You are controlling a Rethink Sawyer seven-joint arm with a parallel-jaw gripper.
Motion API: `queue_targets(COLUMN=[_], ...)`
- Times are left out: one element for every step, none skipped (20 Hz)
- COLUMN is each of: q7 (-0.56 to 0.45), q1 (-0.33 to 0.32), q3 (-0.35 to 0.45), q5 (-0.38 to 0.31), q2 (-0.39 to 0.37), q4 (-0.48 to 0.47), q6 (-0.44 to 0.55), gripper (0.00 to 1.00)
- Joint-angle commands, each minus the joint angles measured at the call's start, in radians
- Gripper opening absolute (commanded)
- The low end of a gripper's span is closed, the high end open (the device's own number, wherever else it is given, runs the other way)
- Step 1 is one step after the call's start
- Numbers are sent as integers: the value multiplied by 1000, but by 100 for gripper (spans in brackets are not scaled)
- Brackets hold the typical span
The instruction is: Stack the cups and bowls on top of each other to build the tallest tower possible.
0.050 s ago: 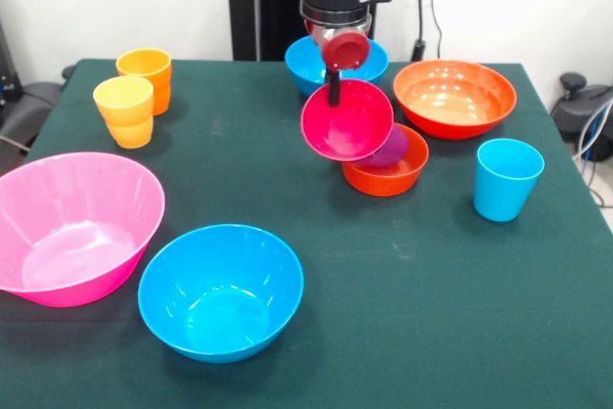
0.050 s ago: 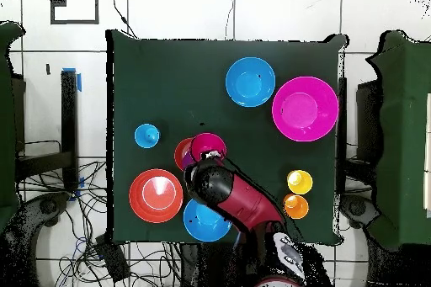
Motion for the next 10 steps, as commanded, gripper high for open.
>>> queue_targets(q7=[186,191,197,203,209,216,221,225,229,232], q1=[103,120,134,145,156,166,173,176,184,189], q3=[-29,-47,-60,-69,-77,-80,-83,-79,-84,-83], q5=[53,57,62,68,74,81,88,96,103,112], q2=[36,37,39,38,36,34,34,31,32,32], q4=[-70,-77,-81,-82,-84,-83,-83,-79,-80,-79], q6=[85,89,89,96,103,110,113,117,118,118], gripper=[0,0,0,0,0,0,0,0,0,0])
